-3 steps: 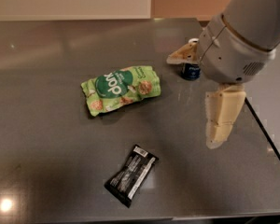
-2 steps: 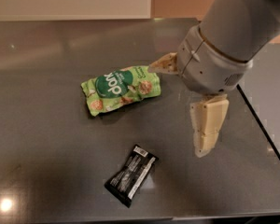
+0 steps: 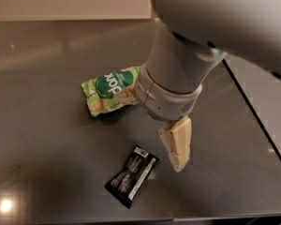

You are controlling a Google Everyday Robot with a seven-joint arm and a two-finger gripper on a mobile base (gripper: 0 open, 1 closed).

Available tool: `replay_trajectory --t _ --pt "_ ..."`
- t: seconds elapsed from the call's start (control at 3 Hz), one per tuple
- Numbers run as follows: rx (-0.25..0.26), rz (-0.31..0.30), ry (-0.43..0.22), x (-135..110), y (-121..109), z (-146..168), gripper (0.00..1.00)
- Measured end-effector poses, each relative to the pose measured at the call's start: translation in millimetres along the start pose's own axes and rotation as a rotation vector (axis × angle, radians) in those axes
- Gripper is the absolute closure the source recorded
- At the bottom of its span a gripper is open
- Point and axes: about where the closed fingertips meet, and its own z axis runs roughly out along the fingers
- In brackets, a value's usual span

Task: Pick rxbar chocolate

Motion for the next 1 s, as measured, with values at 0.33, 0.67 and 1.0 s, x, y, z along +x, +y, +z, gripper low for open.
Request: replay_trajectory --t 0.33,0.67,1.0 --pt "-0.055 -0.079 0.023 -4.4 -6.1 29.2 0.00" --pt "-0.100 -0.143 0.025 -10.3 0.9 54.4 0.00" --pt "-0.133 -0.185 0.025 -17.8 14.6 73.7 0.00"
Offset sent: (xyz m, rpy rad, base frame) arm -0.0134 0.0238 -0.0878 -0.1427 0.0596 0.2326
